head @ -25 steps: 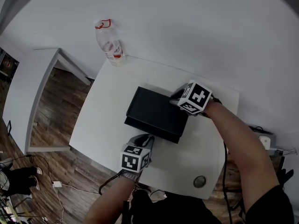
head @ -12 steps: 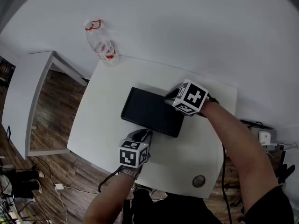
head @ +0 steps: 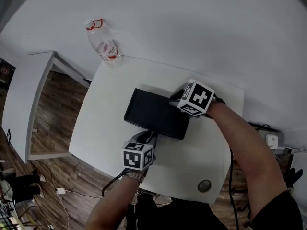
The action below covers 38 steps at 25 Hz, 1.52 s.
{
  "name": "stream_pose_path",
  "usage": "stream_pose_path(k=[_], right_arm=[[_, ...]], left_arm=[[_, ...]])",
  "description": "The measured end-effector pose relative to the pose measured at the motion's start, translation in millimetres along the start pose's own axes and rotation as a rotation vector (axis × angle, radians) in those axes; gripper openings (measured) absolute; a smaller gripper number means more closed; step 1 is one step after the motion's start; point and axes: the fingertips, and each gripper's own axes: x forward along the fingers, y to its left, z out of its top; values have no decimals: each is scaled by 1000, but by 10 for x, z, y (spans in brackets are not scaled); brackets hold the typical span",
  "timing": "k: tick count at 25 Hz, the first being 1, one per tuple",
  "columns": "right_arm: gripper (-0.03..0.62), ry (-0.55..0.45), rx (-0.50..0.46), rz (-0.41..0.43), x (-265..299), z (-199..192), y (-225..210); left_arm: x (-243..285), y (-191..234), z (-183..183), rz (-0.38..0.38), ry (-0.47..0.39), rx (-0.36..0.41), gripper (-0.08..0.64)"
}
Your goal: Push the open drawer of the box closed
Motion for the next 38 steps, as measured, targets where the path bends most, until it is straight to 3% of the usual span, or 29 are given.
stream_pose_path(k=[12,14,17,19,20,21,22,23,25,28,32,35,38], right_arm=[[63,-7,16,-11,13,19,-23],[63,-17,10,-25,16,16,-22],[61,-32,8,-37,25,4,-37],[60,-46,10,-44,21,-3,-45],[81,-60,13,-55,-5,-3,-50],[153,-87,21,-75,-62,9,-56],[157,-130,33,-108,-159,33,-60],[128,-186,51,-152,-294,59,-53],[3,-311,109,-228,-604,84,57],[2,-496,259,-215,-947,75,538],[5,-718,564,-72,-1059,22,1565],[4,-818,735,44,-924,-3,2530],[5,-868,814,111,-757,48,3452]], left_arm=[[-3,23,3,-35,-38,-39,72],[-63,64,-37,-28,-59,-66,113],[-263,89,-159,-41,-87,-84,118],[-490,16,-288,-101,-101,-76,111],[-631,-47,-364,-145,-108,-70,30],[-782,-118,-449,-193,-114,-66,2],[-938,-185,-546,-238,-115,-65,2],[-1096,-243,-651,-280,-114,-68,2],[-1416,-322,-850,-359,-120,-99,2],[-1871,-368,-1058,-480,-161,-167,2],[-2427,-374,-1295,-607,-200,-193,2],[-2842,-376,-1518,-669,-207,-208,2],[-3157,-366,-1726,-704,-200,-221,2]])
